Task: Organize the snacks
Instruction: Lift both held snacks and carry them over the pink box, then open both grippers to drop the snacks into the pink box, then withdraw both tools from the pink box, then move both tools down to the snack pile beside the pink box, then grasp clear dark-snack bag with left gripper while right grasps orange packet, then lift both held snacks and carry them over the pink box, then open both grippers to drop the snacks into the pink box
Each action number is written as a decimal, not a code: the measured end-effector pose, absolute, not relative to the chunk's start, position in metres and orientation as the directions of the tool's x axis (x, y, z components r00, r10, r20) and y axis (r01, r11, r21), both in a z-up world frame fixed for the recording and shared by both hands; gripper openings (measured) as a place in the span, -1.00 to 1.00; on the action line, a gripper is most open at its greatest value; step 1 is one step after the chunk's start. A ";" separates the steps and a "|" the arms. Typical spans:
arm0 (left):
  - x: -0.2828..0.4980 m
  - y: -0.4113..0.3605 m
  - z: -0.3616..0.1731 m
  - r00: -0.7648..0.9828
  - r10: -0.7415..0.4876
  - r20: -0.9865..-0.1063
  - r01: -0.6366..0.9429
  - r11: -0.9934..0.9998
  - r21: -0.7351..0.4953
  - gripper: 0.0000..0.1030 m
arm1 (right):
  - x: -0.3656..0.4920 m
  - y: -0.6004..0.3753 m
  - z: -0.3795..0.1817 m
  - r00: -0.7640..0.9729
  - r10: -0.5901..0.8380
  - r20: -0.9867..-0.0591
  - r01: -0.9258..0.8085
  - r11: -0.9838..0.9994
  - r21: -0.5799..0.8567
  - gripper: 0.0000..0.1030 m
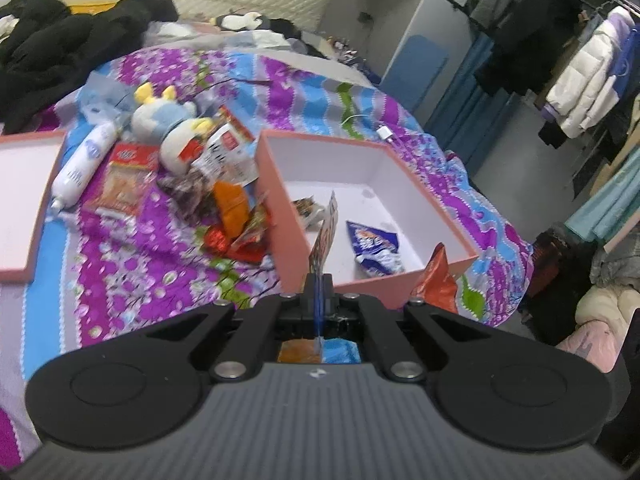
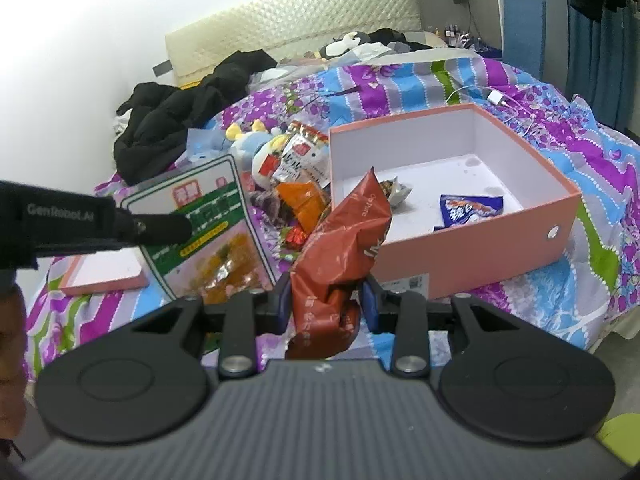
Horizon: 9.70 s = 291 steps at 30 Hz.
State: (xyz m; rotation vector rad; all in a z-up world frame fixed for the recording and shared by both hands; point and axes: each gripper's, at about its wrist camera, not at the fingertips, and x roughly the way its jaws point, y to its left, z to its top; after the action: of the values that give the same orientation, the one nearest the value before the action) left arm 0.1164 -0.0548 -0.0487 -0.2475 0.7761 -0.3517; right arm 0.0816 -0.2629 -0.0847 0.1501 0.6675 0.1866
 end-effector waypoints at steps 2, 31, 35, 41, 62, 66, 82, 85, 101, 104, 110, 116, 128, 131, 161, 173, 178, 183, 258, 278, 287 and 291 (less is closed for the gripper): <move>0.124 -0.063 -0.042 0.663 -0.406 -0.629 0.236 0.911 -0.339 -1.00 | 0.087 -0.267 -0.081 0.777 0.214 -0.592 -0.120 0.974 0.194 -0.27; 0.358 -0.215 -0.005 0.557 -0.476 -0.681 0.467 0.857 -0.217 -1.00 | 0.270 -0.363 -0.075 0.751 0.116 -0.650 -0.041 0.991 0.129 -0.26; 0.392 -0.231 -0.036 0.499 -0.412 -0.762 0.428 0.882 -0.196 -1.00 | 0.293 -0.370 -0.100 0.680 0.094 -0.727 0.007 0.991 0.135 -0.26; 0.411 -0.239 -0.069 0.422 -0.383 -0.822 0.409 0.889 -0.205 -1.00 | 0.305 -0.385 -0.122 0.617 0.062 -0.785 0.067 0.989 0.131 -0.24; 0.376 -0.188 -0.063 0.510 -0.366 -0.779 0.353 0.914 -0.198 -0.29 | 0.277 -0.379 -0.104 0.682 0.048 -0.730 0.069 0.989 0.129 0.33; 0.359 -0.169 -0.062 0.541 -0.382 -0.749 0.343 0.914 -0.218 -0.29 | 0.258 -0.372 -0.101 0.711 0.062 -0.700 0.062 0.987 0.150 0.33; 0.252 -0.106 -0.068 0.673 -0.346 -0.653 0.289 0.937 -0.198 -0.29 | 0.180 -0.334 -0.085 0.801 0.129 -0.584 -0.012 0.980 0.200 0.33; 0.230 -0.092 -0.069 0.683 -0.340 -0.646 0.270 0.940 -0.209 -0.29 | 0.165 -0.327 -0.081 0.811 0.132 -0.570 -0.022 0.981 0.195 0.33; 0.143 -0.047 -0.061 0.722 -0.363 -0.589 0.245 0.930 -0.273 -0.29 | 0.086 -0.277 -0.084 0.824 0.190 -0.534 -0.110 0.978 0.179 0.33; 0.129 -0.039 -0.058 0.738 -0.342 -0.582 0.236 0.938 -0.253 -0.29 | 0.076 -0.268 -0.082 0.831 0.192 -0.523 -0.121 0.979 0.167 0.33; 0.102 -0.024 -0.062 0.753 -0.313 -0.579 0.208 0.948 -0.242 -0.29 | 0.060 -0.257 -0.085 0.833 0.204 -0.514 -0.134 0.976 0.171 0.33; 0.081 -0.018 -0.075 0.746 -0.295 -0.598 0.186 0.953 -0.238 -0.29 | 0.046 -0.247 -0.095 0.816 0.223 -0.534 -0.159 0.974 0.164 0.33; 0.060 0.003 -0.098 0.722 -0.296 -0.625 0.144 0.948 -0.283 -0.28 | 0.035 -0.223 -0.109 0.797 0.247 -0.552 -0.194 0.969 0.154 0.33; 0.065 0.010 -0.105 0.711 -0.301 -0.635 0.131 0.944 -0.302 -0.25 | 0.041 -0.217 -0.113 0.780 0.261 -0.569 -0.208 0.965 0.159 0.33; 0.328 0.095 -0.209 0.650 -0.361 -0.668 0.052 0.899 -0.434 0.46 | 0.238 -0.099 -0.191 0.819 0.099 -0.565 -0.304 0.910 -0.281 0.31; 0.432 0.080 -0.260 0.583 -0.452 -0.675 0.150 0.876 -0.458 0.45 | 0.319 -0.075 -0.241 0.842 0.006 -0.540 -0.310 0.824 -0.474 0.31; 0.448 0.074 -0.275 0.562 -0.490 -0.666 0.170 0.857 -0.487 0.43 | 0.336 -0.071 -0.256 0.864 -0.062 -0.499 -0.270 0.780 -0.565 0.31; 0.451 0.066 -0.280 0.571 -0.501 -0.651 0.182 0.850 -0.494 0.19 | 0.348 -0.070 -0.265 0.846 -0.089 -0.526 -0.273 0.774 -0.571 0.23; 0.088 -0.073 -0.068 0.656 -0.340 -0.674 0.181 0.938 -0.297 -0.35 | 0.052 -0.273 -0.064 0.814 0.108 -0.570 -0.059 0.993 0.104 -0.10; 0.246 -0.142 -0.064 0.600 -0.416 -0.683 0.277 0.909 -0.311 -0.35 | 0.183 -0.339 -0.064 0.809 0.084 -0.582 -0.010 0.992 0.128 -0.10; 0.337 -0.164 -0.083 0.588 -0.397 -0.705 0.266 0.918 -0.295 -0.35 | 0.257 -0.359 -0.081 0.794 0.075 -0.603 0.012 0.990 0.139 -0.09; 0.369 -0.173 -0.105 0.569 -0.380 -0.729 0.265 0.924 -0.275 -0.35 | 0.289 -0.366 -0.101 0.773 0.083 -0.629 0.023 0.987 0.159 -0.08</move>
State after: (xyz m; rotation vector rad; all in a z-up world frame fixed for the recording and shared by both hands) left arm 0.3687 -0.1729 -0.1048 -0.1403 0.8884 -0.3798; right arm 0.2889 -0.3660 -0.1012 0.1612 0.6871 0.0328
